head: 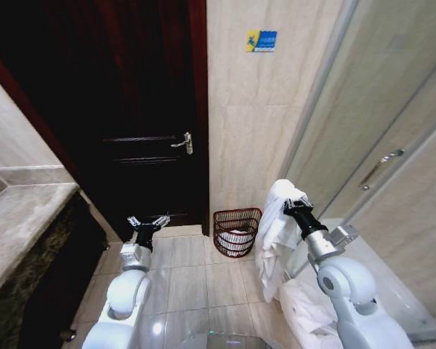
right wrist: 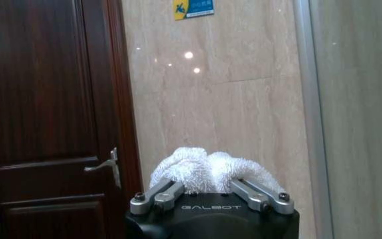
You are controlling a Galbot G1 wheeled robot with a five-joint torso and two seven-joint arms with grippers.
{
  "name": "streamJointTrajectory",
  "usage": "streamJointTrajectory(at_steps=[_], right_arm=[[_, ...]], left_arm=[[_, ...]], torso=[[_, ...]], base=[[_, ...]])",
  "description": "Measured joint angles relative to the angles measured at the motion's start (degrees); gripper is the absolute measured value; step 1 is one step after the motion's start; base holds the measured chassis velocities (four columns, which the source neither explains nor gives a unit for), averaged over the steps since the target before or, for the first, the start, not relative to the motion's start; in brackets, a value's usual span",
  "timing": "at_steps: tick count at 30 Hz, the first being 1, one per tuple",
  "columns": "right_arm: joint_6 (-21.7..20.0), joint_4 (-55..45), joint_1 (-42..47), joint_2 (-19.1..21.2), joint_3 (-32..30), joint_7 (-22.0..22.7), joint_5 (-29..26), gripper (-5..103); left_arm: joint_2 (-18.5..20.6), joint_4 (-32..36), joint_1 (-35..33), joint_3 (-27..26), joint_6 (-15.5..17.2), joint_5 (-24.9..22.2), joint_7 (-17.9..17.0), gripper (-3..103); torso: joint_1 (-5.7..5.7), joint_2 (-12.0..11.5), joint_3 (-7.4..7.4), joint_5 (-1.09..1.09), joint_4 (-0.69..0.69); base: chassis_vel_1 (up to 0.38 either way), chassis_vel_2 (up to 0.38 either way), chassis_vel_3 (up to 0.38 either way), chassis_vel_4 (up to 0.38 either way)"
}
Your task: Discard the used towel into the hamper.
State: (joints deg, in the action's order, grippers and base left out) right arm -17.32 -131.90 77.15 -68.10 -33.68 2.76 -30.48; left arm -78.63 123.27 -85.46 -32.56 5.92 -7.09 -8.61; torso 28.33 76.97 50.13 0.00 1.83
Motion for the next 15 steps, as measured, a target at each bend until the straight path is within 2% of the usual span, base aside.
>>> streamJointTrajectory(at_steps=[7,15], right_arm=[[-0.01,0.45,-0.36,-0.26,0.23,0.05,0.06,9],[-0.08,0.53,-0.40,-0.72,0.45,0.08,0.21,9]], left_arm=[[0.33,0.36,-0.06,-0.08,0.00,-0.07,0.02,100],[0.51,0.36,0.01,-0.14,-0.06,-0.13,0.08,100]], torso=[[0.00,0.00,0.00,0.00,0.00],[0.00,0.00,0.00,0.00,0.02]], base=[[0.000,0.000,0.000,0.000],[0.065,0.061,-0.056,-0.063]])
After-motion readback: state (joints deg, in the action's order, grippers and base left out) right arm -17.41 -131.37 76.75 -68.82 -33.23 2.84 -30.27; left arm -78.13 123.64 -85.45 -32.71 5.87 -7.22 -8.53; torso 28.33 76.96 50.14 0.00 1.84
